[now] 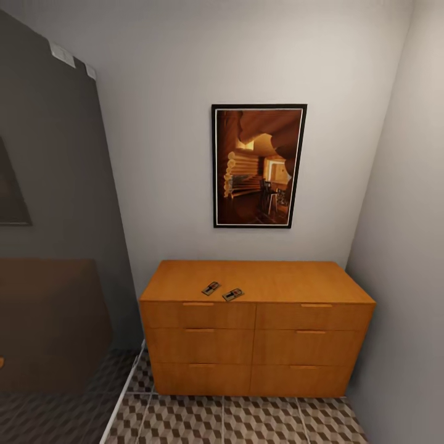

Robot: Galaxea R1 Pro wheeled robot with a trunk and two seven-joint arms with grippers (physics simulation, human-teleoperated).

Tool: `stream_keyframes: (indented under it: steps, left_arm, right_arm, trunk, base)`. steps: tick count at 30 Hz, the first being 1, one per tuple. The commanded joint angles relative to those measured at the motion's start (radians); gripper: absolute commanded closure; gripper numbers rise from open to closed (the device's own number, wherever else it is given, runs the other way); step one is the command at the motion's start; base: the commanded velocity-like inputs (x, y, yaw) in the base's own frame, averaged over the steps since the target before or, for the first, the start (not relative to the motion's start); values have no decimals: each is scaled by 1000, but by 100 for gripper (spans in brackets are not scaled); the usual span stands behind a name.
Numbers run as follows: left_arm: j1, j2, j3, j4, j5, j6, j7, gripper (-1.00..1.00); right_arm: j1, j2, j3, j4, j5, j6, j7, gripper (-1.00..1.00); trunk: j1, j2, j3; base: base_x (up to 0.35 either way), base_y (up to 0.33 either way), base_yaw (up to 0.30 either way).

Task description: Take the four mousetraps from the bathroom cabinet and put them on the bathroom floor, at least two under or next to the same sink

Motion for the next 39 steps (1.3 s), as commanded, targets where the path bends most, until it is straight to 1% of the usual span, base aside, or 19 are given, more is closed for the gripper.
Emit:
stream_keyframes:
  steps: [1,11,39]
  left_arm:
    - [0,0,6,1,4,-4,0,-100]
    - [0,0,7,1,5,-4,0,-100]
    - [0,0,7,1,5,-4,-1,-100]
  right_arm:
    - [-1,0,-7,3,4,-6,-1,-100]
    - [-1,0,-7,3,4,-6,-1,-100]
    - [-1,-1,-7,3,4,-6,-1,-100]
  trunk:
    - [-4,7,3]
    - [-42,77,34]
    - [-42,77,34]
  base:
    - [0,0,0]
    - [0,0,0]
    - [0,0,0]
